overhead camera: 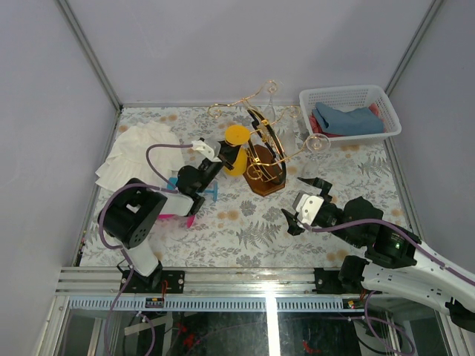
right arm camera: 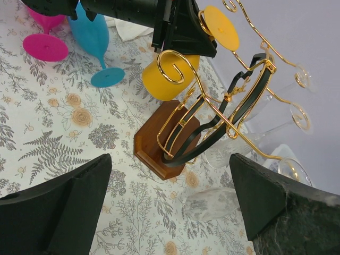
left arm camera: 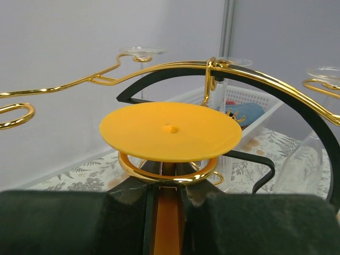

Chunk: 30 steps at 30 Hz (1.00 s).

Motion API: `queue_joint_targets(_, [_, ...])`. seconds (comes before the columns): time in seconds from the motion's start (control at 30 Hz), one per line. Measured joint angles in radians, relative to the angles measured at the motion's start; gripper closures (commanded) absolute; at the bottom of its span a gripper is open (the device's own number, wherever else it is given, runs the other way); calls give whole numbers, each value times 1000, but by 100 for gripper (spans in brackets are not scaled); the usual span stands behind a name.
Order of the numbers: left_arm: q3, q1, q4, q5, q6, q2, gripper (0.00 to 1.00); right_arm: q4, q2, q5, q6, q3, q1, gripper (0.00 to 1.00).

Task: Place the wine glass upside down on the wine glass rack
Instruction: Turn the wine glass upside down at the wine rack.

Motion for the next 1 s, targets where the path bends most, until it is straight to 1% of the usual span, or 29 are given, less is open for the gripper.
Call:
queue_joint_targets(0.4, [-3, 14, 1, -66, 4, -1, 100, -3, 0, 0, 0, -9, 0, 1])
queue_joint_targets(0.67, [-69, 20, 1, -90, 4, -77, 100, -3, 0, 0, 0, -9, 0, 1])
queue_joint_targets(0.83, [-109, 19, 0, -77, 4, -117, 100, -3, 5, -1, 0, -9, 0, 1])
queue_joint_targets(1.0, [-140, 19, 0, -29, 4, -146, 100, -2, 13, -1, 0, -10, 0, 1])
